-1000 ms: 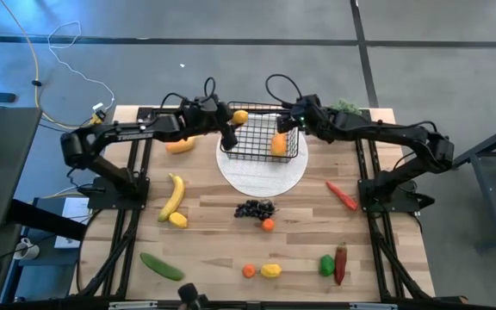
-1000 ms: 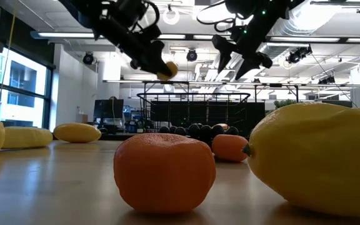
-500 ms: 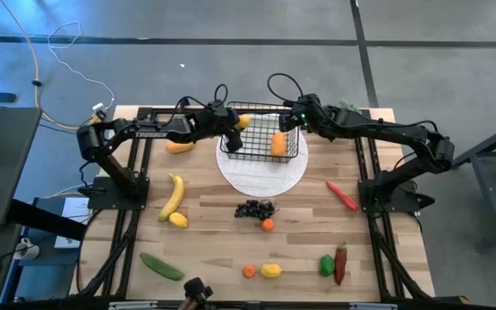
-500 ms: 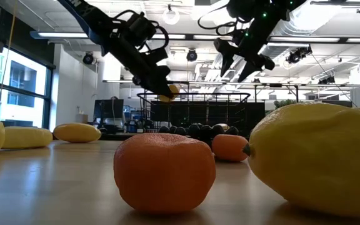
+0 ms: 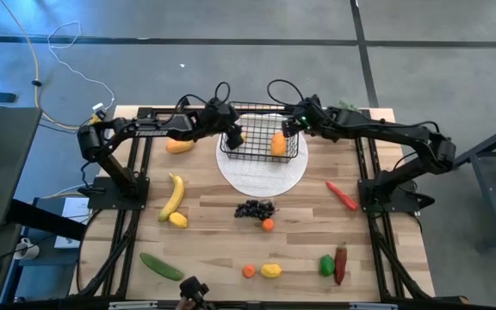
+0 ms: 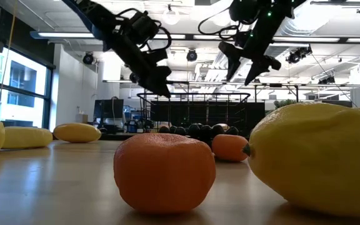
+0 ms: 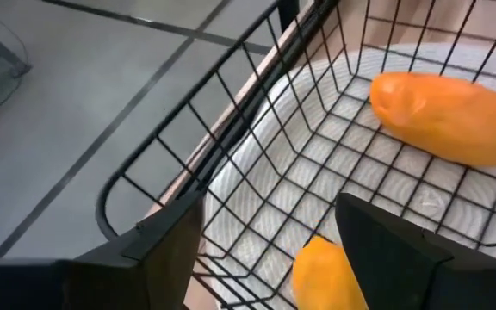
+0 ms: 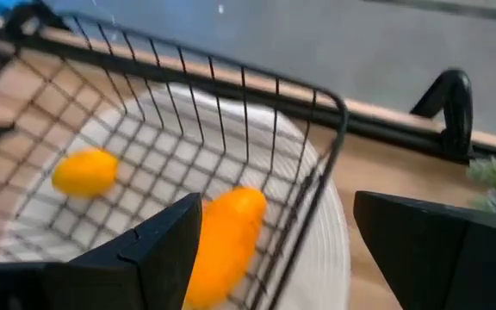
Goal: Build produce basket
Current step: Put the carrot into the mesh basket
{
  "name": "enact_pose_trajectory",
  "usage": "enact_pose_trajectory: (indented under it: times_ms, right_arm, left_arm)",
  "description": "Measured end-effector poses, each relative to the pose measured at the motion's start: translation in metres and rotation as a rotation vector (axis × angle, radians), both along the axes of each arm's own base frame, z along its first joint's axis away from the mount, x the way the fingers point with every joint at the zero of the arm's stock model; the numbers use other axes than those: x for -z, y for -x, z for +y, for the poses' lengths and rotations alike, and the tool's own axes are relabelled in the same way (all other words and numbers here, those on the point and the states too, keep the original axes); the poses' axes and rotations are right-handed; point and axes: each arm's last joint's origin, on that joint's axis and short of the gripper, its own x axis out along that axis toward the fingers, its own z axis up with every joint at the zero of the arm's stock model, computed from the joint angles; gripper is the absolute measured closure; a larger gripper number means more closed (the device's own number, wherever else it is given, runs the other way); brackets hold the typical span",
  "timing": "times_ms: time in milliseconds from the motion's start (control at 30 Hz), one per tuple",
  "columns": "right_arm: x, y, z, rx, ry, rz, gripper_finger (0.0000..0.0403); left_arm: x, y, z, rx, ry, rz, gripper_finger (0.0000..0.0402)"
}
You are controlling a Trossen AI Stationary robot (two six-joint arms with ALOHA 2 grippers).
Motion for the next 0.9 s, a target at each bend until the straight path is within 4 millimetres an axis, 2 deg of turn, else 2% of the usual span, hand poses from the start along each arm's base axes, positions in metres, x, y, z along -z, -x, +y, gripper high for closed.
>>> enact_pose_trajectory:
  times_ms: [200, 467, 667, 900]
  right_arm:
    - [-0.008, 0.015, 0.014, -0.048, -0.068, 0.025, 0.0119]
    - [-0.023, 0.04, 0.04, -0.11, -0.242, -0.003, 0.0119]
    - [-0.02, 0.054, 0.064, -0.123, -0.367, 0.111, 0.0119]
    - [-0.008, 0.057, 0.091, -0.184, -0.447, 0.211, 0.0119]
  left_arm:
    - [-0.03, -0.005, 0.003, 0.023, 0.042, 0.069, 0.0148]
    - [-0.087, -0.004, 0.004, 0.115, -0.011, 0.136, 0.0149]
    - [-0.107, 0.006, -0.007, 0.164, 0.089, 0.13, 0.0149]
    - [-0.116, 0.021, -0.026, 0.278, 0.3, 0.057, 0.0149]
